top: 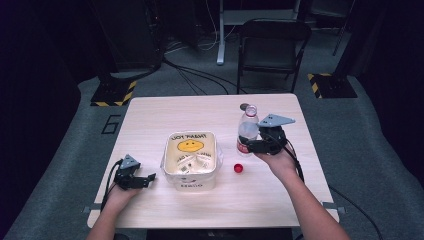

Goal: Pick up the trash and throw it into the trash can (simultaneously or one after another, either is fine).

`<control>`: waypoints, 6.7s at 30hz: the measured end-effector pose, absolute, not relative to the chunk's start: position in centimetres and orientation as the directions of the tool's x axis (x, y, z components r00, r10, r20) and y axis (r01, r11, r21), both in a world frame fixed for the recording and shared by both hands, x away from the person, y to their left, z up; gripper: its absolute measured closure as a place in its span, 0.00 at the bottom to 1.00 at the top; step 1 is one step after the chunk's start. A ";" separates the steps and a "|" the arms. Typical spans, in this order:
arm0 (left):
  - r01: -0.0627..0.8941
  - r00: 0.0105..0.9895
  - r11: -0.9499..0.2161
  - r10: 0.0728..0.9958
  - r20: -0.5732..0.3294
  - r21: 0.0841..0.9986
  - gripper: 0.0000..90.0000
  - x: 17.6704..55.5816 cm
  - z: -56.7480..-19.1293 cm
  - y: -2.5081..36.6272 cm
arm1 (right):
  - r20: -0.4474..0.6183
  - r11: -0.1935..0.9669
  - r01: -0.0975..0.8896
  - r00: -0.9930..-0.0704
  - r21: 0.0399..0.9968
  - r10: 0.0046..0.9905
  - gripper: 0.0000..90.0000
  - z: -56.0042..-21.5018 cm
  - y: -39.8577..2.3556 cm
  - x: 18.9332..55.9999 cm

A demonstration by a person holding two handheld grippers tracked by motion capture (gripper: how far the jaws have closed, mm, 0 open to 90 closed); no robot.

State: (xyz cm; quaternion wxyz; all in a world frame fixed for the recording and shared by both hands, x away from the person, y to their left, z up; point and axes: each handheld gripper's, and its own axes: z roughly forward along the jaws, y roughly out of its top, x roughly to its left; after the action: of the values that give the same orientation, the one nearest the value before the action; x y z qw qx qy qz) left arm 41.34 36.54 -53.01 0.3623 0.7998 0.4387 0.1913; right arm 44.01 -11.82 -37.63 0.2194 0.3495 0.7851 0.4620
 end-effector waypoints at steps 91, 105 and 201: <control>0.563 0.544 -0.354 0.839 -0.013 0.747 0.17 41.4 -53.0 36.6 | -0.029 0.414 0.259 -0.820 0.873 0.572 0.29 -35.3 0.5 44.7; 0.563 0.545 -0.355 0.838 -0.013 0.746 0.17 41.4 -53.0 36.6 | -0.024 0.432 0.291 -0.807 0.854 0.591 0.29 -38.7 0.8 45.3; 0.563 0.544 -0.354 0.839 -0.013 0.747 0.17 41.4 -53.0 36.5 | 0.027 0.380 0.428 -0.693 0.820 0.721 0.40 -47.5 -10.0 41.5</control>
State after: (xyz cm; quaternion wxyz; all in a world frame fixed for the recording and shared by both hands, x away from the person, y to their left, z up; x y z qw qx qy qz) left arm 41.36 36.52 -53.00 0.3622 0.8005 0.4380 0.1902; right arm 41.48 -10.05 -47.52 0.1702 0.3531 0.8131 0.4304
